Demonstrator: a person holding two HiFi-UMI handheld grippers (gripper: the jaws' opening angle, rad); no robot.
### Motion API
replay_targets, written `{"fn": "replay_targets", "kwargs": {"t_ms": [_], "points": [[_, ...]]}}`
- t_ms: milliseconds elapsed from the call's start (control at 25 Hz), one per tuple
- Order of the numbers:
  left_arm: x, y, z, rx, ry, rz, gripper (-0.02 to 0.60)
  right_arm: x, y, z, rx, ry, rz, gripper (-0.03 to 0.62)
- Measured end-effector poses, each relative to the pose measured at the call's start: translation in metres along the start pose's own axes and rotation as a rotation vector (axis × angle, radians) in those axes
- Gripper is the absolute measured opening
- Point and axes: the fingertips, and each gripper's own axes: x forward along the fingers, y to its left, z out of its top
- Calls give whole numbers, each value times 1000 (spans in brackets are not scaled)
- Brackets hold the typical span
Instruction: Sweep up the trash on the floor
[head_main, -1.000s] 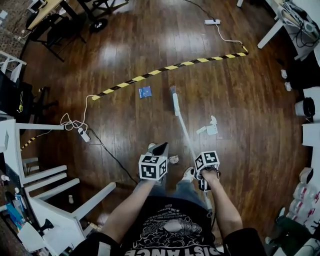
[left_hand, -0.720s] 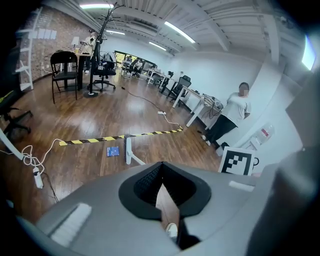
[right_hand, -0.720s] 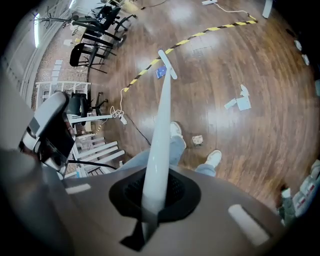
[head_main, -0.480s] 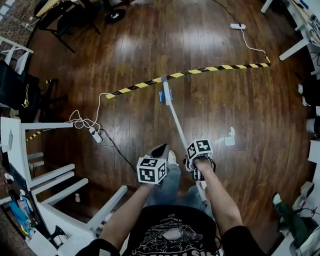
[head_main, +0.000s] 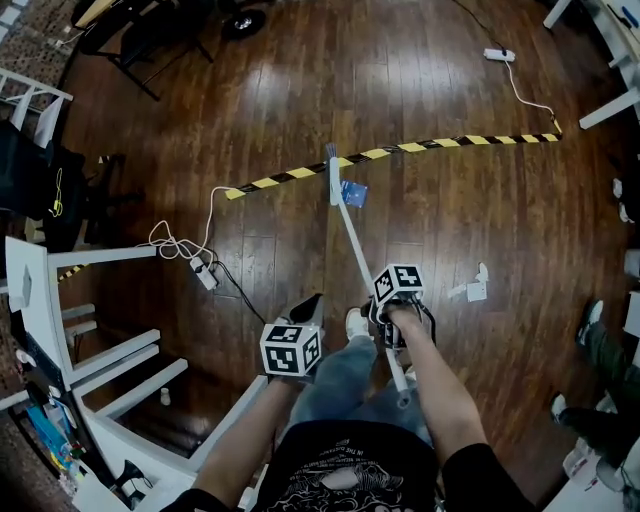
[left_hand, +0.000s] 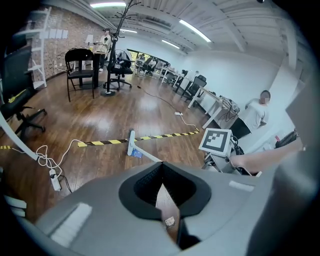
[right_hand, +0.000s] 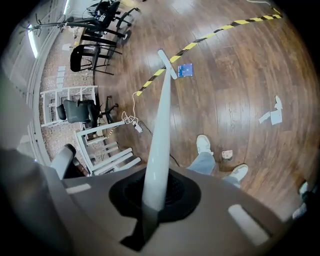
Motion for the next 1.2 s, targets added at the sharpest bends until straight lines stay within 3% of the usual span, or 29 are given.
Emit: {"fn": "replay_targets", "kwargs": {"t_ms": [320,680,1200], "points": [[9,-17,5,20,10,-26,5,-12,-27,-4,137,-48,78,0],[13,-60,-16,62,34,-42,5,-32,-69,-33,249,-103,191,0],[24,-176,-60,143,44,-106,5,-68,-162,-121,305,-142,189,0]]}}
